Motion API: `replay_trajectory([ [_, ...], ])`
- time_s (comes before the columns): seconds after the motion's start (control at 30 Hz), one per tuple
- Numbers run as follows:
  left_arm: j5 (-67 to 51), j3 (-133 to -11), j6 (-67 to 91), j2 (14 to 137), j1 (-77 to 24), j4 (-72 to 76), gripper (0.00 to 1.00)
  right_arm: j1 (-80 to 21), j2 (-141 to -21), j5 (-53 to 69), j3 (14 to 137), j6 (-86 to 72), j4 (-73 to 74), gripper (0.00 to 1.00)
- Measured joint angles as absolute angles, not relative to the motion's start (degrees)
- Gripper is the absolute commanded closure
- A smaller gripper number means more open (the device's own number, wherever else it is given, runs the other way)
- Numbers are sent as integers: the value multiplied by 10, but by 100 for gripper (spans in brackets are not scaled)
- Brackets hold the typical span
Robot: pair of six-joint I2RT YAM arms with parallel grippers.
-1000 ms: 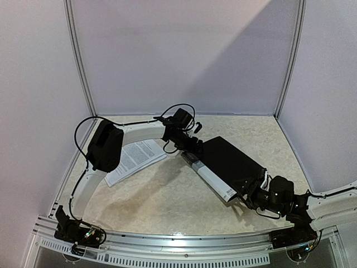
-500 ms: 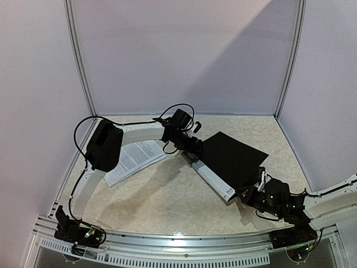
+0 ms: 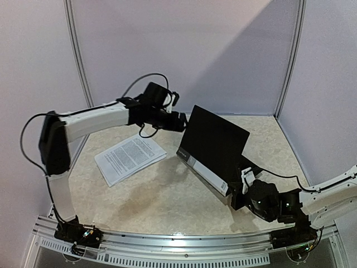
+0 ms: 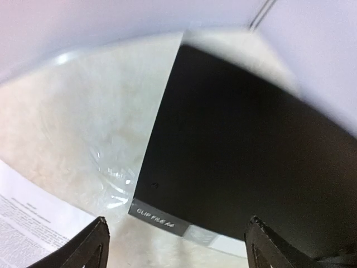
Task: Put the files into the folder
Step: Open the folder at the center of the board.
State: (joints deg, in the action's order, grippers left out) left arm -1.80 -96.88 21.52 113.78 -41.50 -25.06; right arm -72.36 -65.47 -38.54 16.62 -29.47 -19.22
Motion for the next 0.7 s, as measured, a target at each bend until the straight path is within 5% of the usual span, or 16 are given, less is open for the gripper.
replay_trajectory([
  [0.2,-11,-895,319,963,-415,-187,17,-779,-705,-469,208,-178,-156,100],
  [0.5,-67,-747,507,916,-415,-123,21,-863,-859,-578,313,-16,-134,100],
  [0.6,-77,-747,537,923,-415,-126,32,-880,-892,-600,330,15,-131,100],
  [0.7,-82,-747,552,924,-415,-142,60,-895,-921,-625,350,39,-126,100],
])
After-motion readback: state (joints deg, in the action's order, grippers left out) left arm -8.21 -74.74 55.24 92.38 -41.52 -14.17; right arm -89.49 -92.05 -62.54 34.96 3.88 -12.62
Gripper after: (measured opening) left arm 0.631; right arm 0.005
